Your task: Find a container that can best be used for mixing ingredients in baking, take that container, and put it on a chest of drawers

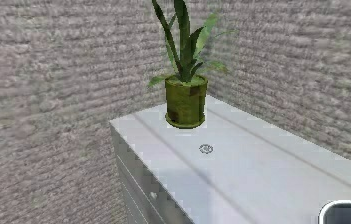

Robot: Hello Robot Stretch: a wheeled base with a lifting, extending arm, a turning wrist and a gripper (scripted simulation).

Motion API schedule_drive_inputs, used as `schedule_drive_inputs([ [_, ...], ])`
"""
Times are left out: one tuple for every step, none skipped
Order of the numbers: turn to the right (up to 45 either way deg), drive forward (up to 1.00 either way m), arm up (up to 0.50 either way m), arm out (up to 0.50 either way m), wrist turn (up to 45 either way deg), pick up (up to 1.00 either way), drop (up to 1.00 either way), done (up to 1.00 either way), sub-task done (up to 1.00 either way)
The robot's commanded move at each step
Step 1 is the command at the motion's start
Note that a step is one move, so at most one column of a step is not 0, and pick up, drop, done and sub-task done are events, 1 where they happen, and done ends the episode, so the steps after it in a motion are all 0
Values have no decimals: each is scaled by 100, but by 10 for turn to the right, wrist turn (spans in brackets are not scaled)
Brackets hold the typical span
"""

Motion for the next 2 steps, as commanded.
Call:
schedule_drive_inputs([
  [0, 0, 0, -10, 0, 0, 0, 0, 0],
  [0, 0, 0, 0, 0, 0, 0, 100, 0],
])
